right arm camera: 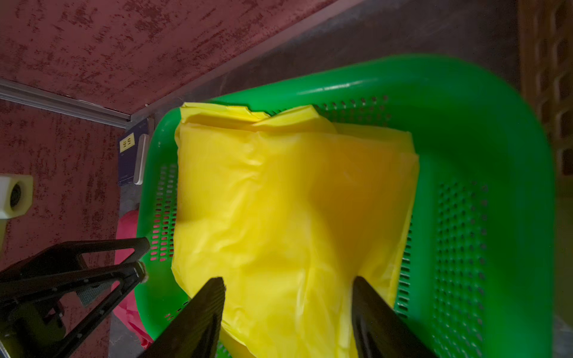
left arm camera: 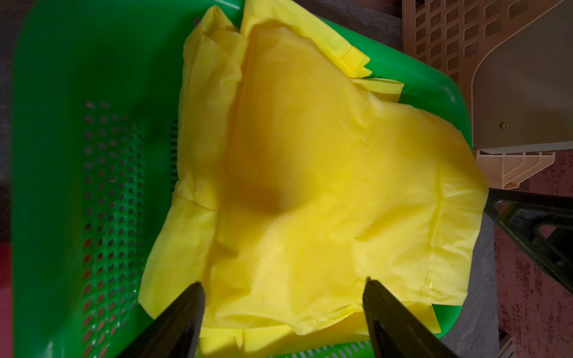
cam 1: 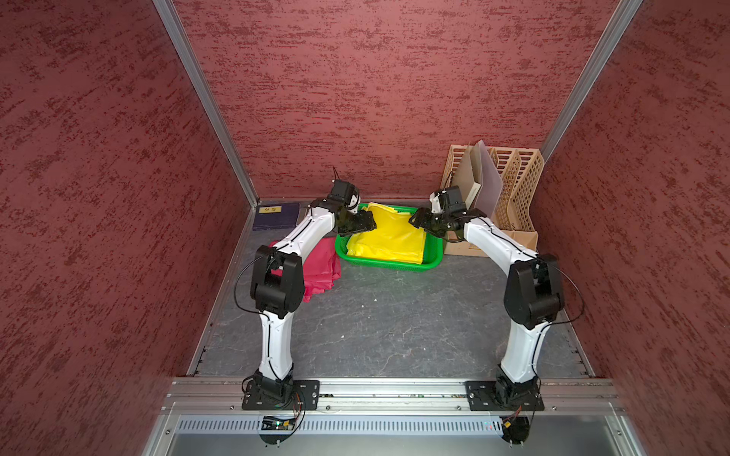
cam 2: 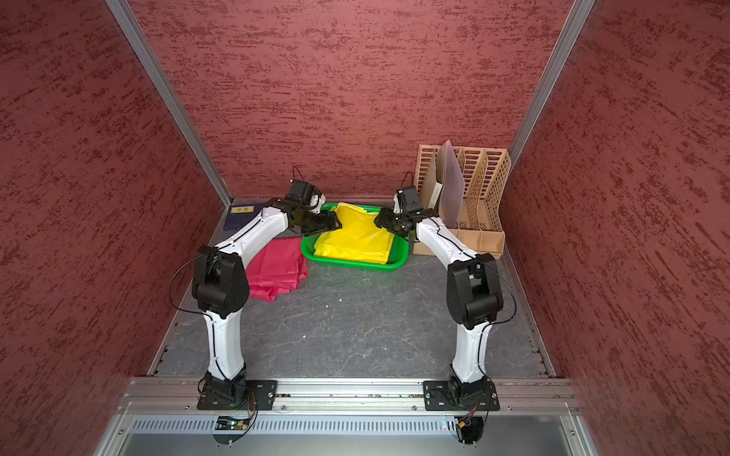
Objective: Put the folded raincoat in the basket
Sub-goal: Place the raincoat in the basket.
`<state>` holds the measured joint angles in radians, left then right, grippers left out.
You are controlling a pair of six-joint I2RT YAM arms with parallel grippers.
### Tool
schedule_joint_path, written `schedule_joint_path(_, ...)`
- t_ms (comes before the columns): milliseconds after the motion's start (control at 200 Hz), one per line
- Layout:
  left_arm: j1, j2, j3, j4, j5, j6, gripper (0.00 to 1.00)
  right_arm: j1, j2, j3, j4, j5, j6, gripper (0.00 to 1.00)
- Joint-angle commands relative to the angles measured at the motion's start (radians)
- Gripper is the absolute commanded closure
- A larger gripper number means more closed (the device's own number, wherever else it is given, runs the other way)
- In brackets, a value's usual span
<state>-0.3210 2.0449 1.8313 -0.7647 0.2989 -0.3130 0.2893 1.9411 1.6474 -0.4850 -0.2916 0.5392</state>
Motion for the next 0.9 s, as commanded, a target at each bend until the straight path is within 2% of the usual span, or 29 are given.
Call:
schedule_joint_path(0,-0.001,-0.086,0.019,-0.030,-0.053,0.020,0.10,-0.006,0.004,0.062,-0.086,0.033,-0.064,0.30)
schedule_joint_path(70,-0.002,-0.115,0.012,0.004,-0.023,0.007,0.07,-0.006,-0.025,0.065,-0.112,0.080,-0.081,0.28)
schedule_joint_path(195,-0.007,-0.133,-0.015,0.138,0.110,-0.037,0.06,-0.006,-0.088,0.058,-0.143,0.158,-0.090,0.28)
schedule_joint_path(346,-0.030,-0.049,0.035,0.238,0.172,-0.095,0.10,-0.002,-0.125,0.014,-0.074,0.052,-0.055,0.32)
schedule_joint_path(431,-0.033,0.019,0.085,0.281,0.212,-0.145,0.14,0.005,-0.110,0.003,-0.056,0.017,-0.025,0.40)
schedule_joint_path(496,-0.033,0.068,0.110,0.315,0.219,-0.173,0.18,0.010,-0.094,-0.015,-0.028,-0.006,-0.003,0.51)
schedule_joint_path(586,-0.034,0.121,0.138,0.353,0.193,-0.191,0.20,0.018,-0.076,-0.050,0.030,-0.030,0.030,0.65)
schedule_joint_path(666,-0.033,0.169,0.178,0.341,0.152,-0.198,0.19,0.023,-0.060,-0.065,0.067,-0.039,0.050,0.73)
schedule_joint_path(746,-0.030,0.215,0.221,0.309,0.124,-0.203,0.19,0.028,-0.035,-0.059,0.077,-0.041,0.053,0.79)
schedule_joint_path(897,-0.024,0.279,0.250,0.259,0.110,-0.203,0.19,0.030,0.006,-0.061,0.079,-0.049,0.051,0.82)
